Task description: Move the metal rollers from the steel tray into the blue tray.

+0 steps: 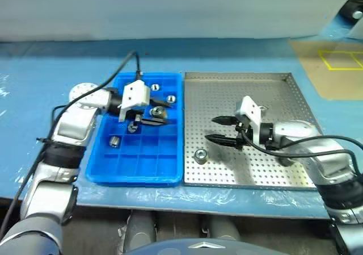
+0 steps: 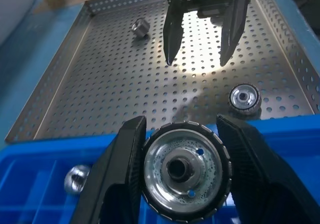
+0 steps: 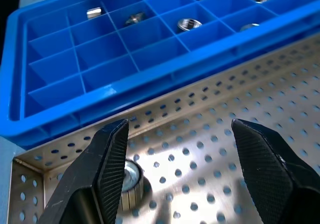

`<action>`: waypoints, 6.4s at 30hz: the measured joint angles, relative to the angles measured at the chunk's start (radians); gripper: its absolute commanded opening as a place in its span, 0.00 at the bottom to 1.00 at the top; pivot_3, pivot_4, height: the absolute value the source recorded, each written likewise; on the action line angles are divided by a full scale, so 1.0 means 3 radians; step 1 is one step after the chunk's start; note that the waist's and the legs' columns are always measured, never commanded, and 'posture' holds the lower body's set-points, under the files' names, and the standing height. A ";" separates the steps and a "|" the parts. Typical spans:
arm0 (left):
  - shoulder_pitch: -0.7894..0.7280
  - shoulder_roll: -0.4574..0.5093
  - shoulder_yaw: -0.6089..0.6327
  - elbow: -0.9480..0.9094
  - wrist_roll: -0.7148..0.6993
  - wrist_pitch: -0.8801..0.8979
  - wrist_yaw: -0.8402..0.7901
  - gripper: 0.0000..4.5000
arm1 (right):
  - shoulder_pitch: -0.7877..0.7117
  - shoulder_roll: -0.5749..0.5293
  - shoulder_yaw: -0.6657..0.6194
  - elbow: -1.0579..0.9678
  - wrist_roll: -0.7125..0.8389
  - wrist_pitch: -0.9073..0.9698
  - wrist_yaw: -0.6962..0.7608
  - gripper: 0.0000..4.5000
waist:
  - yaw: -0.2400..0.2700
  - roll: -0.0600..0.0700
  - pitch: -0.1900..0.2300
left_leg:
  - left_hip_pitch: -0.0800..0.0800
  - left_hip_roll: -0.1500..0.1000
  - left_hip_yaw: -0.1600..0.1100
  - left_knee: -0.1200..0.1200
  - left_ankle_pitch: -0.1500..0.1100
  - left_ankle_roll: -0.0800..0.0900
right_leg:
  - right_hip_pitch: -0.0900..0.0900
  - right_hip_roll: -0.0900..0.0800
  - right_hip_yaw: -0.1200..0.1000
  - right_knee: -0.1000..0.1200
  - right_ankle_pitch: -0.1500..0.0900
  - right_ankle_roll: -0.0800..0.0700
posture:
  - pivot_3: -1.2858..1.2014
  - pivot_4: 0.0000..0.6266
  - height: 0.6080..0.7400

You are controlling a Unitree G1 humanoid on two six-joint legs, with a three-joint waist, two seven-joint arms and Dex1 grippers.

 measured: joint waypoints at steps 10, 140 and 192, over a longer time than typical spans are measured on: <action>0.1448 0.0638 0.0399 -0.1096 -0.0384 0.0423 0.0221 0.42 | -0.0497 0.0381 0.0401 0.0741 -0.0375 -0.0442 0.0563 0.74 | 0.0202 -0.0003 0.0001 | 0.0004 0.0008 0.0001 -0.0007 0.0008 -0.0034 | -0.0011 0.0003 -0.0003 0.0025 -0.0005 -0.0007 | 0.59 0.24 1.00; 0.1883 0.0840 0.0932 -0.1065 -0.0749 0.0599 0.0956 0.65 | -0.1148 0.1792 0.0670 0.2380 -0.1166 -0.1691 0.0726 0.74 | 0.0286 -0.0017 -0.0004 | 0.0019 0.0036 -0.0014 -0.0006 0.0037 -0.0083 | -0.0029 0.0041 0.0001 0.0082 -0.0011 -0.0034 | 0.62 0.24 1.00; 0.0093 -0.0366 -0.0566 0.0497 -0.0327 -0.0123 0.0194 0.65 | -0.0473 0.0642 -0.0867 0.2934 -0.1266 -0.1782 -0.1043 0.87 | -0.0174 -0.0017 -0.0004 | 0.0019 0.0029 0.0015 0.0021 0.0029 -0.0067 | -0.0024 0.0051 0.0015 0.0086 -0.0010 -0.0034 | 0.43 0.24 1.00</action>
